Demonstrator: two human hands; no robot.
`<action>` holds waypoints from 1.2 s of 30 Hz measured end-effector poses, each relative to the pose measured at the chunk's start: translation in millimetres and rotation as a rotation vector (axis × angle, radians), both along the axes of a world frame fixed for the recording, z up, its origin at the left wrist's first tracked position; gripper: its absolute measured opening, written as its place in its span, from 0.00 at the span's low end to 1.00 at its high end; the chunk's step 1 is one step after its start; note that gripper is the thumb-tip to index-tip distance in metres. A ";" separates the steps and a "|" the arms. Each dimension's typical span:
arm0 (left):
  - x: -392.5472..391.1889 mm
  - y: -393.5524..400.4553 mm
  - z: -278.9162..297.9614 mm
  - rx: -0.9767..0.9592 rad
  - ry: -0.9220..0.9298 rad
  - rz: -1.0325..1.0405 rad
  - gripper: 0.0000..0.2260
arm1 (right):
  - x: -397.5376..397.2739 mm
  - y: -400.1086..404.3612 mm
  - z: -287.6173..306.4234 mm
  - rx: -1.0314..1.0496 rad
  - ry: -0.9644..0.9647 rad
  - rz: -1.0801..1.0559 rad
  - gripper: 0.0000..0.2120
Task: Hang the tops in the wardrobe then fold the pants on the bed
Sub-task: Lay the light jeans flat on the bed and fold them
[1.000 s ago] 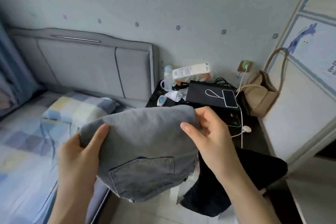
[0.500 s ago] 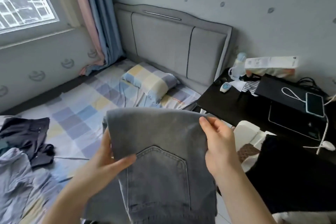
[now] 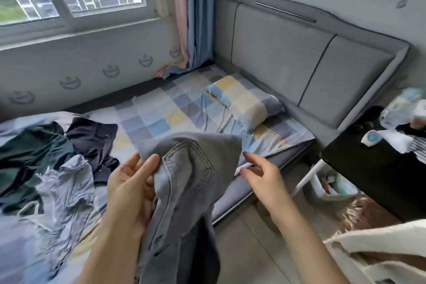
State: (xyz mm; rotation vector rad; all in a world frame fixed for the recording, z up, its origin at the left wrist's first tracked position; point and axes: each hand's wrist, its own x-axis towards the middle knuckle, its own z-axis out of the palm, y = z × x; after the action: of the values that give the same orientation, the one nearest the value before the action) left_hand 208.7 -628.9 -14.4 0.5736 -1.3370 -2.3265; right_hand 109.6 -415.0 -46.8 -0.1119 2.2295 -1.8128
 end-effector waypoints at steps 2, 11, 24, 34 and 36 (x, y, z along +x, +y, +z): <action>-16.4 -13.7 -1.4 0.039 0.044 0.045 0.08 | -4.7 -23.7 -12.0 0.149 0.035 -0.026 0.15; -77.3 -42.8 -12.6 0.139 -0.004 0.137 0.08 | -9.2 -115.0 -20.7 0.261 -0.019 0.466 0.30; -119.4 -79.1 -64.2 0.320 -0.385 0.325 0.05 | -141.1 -117.7 -7.4 0.568 0.463 0.215 0.14; -170.5 -47.8 -74.8 -0.893 -1.040 -0.079 0.31 | -233.5 -138.4 10.9 0.406 0.777 0.560 0.09; -180.8 -41.3 -68.4 -1.182 -1.058 -0.170 0.32 | -254.0 -138.8 10.8 0.335 0.760 0.657 0.09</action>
State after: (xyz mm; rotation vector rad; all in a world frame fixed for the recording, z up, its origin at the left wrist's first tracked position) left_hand 27.8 -670.2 -82.8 1.2807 -2.8556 -0.7917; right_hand -144.4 -553.8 -36.0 -1.4702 2.4519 -1.1074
